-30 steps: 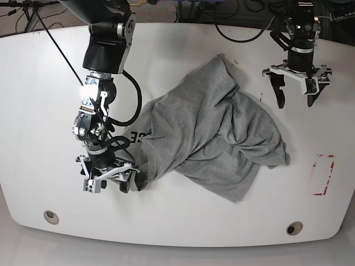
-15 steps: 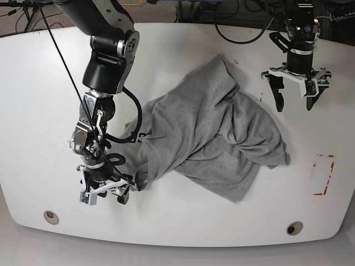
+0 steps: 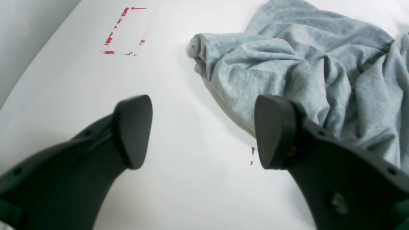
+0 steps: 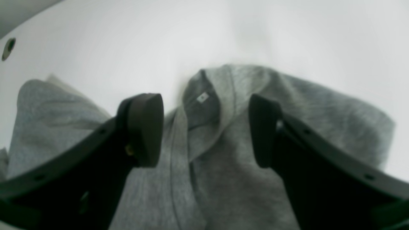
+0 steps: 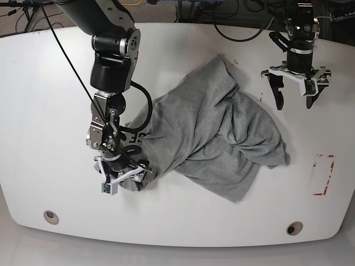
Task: Fold the T-shirt properly
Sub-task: 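Reach the right gripper down to the T-shirt hem near the printed letters, then close the right gripper on the hem corner and lift it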
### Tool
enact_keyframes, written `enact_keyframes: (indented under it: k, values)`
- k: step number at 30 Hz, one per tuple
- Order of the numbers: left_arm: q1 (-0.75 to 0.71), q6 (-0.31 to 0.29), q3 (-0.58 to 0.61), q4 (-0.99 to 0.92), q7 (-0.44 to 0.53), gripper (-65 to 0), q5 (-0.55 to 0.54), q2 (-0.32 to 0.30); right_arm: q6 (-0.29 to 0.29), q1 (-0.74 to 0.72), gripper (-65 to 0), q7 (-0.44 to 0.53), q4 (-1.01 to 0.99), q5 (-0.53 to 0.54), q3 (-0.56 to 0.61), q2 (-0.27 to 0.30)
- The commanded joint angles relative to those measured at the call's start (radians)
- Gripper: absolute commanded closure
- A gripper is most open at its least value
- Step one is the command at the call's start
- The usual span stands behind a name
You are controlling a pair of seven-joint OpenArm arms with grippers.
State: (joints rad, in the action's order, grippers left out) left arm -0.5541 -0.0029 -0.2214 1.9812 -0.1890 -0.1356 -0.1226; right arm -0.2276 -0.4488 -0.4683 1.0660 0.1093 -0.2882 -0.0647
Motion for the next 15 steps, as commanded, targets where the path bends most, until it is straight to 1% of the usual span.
enact_keyframes:
  k: [1,3,5,13,15]
  values:
    - [-0.005,0.002,-0.002,0.022,0.032,-47.2,-0.005,-0.006,-0.007,-0.019,-40.1,0.038,-0.01,0.004,0.015,-0.001]
    - [-0.007,0.002,-0.004,0.024,0.032,-47.1,-0.005,-0.006,-0.006,-0.016,-40.1,0.05,-0.025,0.003,0.016,-0.001]
    - [-0.004,0.001,-0.009,0.024,0.032,-46.9,-0.002,-0.008,-0.006,-0.021,-40.2,0.07,-0.058,0.006,-0.018,-0.009]
    - [-0.003,0.001,-0.008,0.024,0.03,-46.8,-0.002,-0.008,-0.005,-0.017,-40.3,0.1,-0.104,0.005,-0.034,-0.009]
    - [-0.006,0.001,-0.006,0.025,0.034,-46.8,-0.003,-0.007,-0.007,-0.036,-40.4,0.121,-0.133,0.007,-0.032,-0.013]
